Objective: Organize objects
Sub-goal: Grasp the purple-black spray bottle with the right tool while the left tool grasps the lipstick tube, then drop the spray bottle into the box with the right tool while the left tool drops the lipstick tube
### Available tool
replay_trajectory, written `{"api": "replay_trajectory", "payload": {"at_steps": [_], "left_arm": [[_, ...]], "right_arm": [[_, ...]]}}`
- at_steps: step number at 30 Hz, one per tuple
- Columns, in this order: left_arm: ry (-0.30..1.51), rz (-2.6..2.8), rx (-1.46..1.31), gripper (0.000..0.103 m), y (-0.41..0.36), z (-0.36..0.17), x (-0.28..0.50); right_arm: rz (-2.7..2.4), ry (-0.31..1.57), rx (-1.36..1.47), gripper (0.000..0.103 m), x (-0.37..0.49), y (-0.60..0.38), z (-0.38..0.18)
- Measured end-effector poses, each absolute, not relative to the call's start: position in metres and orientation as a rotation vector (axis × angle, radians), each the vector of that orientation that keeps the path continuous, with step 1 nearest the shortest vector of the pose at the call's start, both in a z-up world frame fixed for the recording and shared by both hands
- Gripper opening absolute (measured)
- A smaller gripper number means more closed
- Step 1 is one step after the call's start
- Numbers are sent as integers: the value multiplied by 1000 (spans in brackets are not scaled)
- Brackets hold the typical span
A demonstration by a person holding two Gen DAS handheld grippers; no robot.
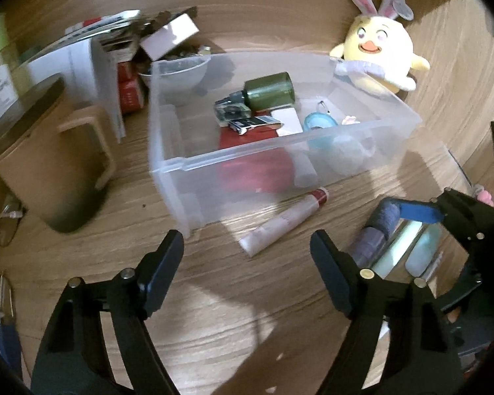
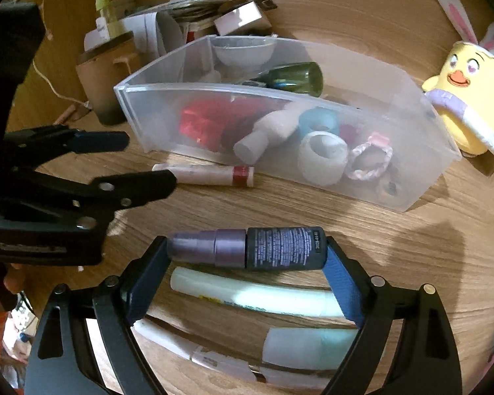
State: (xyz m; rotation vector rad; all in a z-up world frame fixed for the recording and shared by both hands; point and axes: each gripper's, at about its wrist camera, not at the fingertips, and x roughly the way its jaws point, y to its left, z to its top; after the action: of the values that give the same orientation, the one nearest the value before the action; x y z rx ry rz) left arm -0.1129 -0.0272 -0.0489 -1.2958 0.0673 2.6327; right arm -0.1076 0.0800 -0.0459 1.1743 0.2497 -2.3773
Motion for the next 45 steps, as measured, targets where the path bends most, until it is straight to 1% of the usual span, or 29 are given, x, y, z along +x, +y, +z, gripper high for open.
{"api": "replay_trajectory", "payload": {"at_steps": [2, 7, 12, 13, 14, 15, 17, 20, 25, 27, 29, 35, 45], "left_arm": [[96, 2620, -1299, 74, -24, -51, -115], [134, 2591, -1292, 73, -14, -52, -122], [123, 2547, -1313, 70, -4, -58, -129], [130, 2545, -1316, 65, -2, -60, -129], [141, 2543, -1324, 58, 1, -62, -130], [146, 2529, -1341, 54, 3, -64, -131], [163, 2532, -1342, 50, 6, -65, -129], [180, 2518, -1338, 39, 11, -64, -125], [245, 2477, -1323, 33, 26, -64, -120], [247, 2469, -1315, 26, 31, -63, -122], [247, 2471, -1310, 14, 32, -63, -122], [202, 2499, -1306, 14, 27, -60, -113], [85, 2629, -1155, 14, 5, -19, -92]], "right_arm": [[-2390, 229, 1160, 88, -105, 87, -43], [-2452, 174, 1136, 88, -102, 117, -30], [-2525, 89, 1109, 88, -105, 152, -12], [-2533, 66, 1102, 88, -105, 159, -9], [-2543, 41, 1095, 88, -106, 165, -6], [-2555, 18, 1087, 88, -108, 171, -2], [-2572, -14, 1073, 88, -109, 180, 3], [-2582, -55, 1062, 88, -113, 188, 6], [-2570, -91, 1069, 88, -120, 192, 1], [-2559, -118, 1071, 88, -122, 193, -2], [-2551, -140, 1071, 88, -123, 194, -2], [-2536, -157, 1045, 88, -126, 189, 1], [-2542, -128, 952, 88, -132, 172, 21]]}}
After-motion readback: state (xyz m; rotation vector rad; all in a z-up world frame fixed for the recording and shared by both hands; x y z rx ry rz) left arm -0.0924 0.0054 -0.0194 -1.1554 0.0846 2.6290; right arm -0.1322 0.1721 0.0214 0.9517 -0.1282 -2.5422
